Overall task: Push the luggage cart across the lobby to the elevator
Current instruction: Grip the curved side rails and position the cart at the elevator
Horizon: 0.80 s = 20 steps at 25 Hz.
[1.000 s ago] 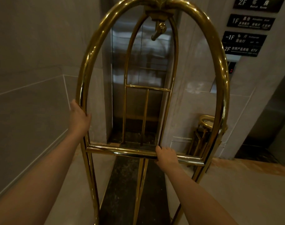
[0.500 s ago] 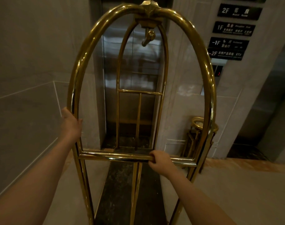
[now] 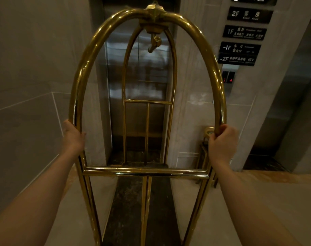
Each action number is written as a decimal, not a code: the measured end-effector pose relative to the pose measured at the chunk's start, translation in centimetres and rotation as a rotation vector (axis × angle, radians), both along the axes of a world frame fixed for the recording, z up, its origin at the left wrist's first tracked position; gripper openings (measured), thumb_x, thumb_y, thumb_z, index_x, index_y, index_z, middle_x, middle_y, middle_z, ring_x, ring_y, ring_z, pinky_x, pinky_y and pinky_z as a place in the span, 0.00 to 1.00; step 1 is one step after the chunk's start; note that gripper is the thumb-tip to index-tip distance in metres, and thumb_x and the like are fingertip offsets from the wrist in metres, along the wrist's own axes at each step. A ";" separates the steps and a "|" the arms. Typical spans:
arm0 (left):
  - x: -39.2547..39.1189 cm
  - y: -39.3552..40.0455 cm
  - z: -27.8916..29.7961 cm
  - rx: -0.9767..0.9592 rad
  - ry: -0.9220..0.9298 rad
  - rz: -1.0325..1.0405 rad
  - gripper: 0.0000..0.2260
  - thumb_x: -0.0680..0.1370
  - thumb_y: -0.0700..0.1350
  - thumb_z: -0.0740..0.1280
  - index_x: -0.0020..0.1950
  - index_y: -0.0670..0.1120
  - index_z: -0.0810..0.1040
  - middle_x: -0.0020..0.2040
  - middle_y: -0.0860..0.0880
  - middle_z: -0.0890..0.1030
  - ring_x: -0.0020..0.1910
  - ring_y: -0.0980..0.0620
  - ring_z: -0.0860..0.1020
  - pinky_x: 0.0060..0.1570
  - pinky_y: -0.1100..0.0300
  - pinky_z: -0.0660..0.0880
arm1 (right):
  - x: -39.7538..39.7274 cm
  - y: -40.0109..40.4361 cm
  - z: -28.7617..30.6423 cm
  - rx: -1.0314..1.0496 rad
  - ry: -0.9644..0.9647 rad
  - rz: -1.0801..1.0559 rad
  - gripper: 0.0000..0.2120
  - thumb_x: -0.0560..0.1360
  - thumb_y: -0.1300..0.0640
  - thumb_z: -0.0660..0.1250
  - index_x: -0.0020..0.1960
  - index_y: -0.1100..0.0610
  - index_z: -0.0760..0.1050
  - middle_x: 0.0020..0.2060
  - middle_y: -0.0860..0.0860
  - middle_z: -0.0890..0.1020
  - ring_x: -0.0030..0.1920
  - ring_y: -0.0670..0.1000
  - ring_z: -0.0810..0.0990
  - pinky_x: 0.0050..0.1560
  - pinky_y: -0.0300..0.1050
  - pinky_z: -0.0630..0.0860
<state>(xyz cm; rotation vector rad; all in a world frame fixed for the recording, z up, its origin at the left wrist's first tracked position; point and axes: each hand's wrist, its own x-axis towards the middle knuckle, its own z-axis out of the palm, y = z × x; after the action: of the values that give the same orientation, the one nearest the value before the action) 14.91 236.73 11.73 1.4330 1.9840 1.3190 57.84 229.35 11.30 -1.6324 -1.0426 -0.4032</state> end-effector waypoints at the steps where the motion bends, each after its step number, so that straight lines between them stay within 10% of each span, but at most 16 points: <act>1: 0.0 0.0 0.0 -0.005 -0.001 -0.001 0.27 0.79 0.40 0.63 0.73 0.49 0.52 0.68 0.34 0.70 0.64 0.32 0.72 0.60 0.33 0.72 | 0.3 0.3 0.2 -0.015 0.093 0.005 0.18 0.72 0.61 0.73 0.58 0.61 0.69 0.54 0.60 0.73 0.51 0.58 0.74 0.47 0.55 0.78; 20: 0.5 1.2 -0.4 0.045 0.028 0.087 0.25 0.80 0.41 0.63 0.72 0.46 0.55 0.62 0.34 0.73 0.57 0.33 0.77 0.47 0.42 0.74 | 0.4 3.1 -0.8 -0.106 0.305 0.097 0.15 0.79 0.61 0.63 0.63 0.61 0.63 0.55 0.63 0.74 0.48 0.63 0.77 0.44 0.63 0.78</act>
<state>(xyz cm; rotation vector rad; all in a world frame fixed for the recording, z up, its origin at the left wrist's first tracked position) 15.43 237.96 11.32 1.4075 2.0684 1.3962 58.21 232.41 10.55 -1.6674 -0.9185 -0.0322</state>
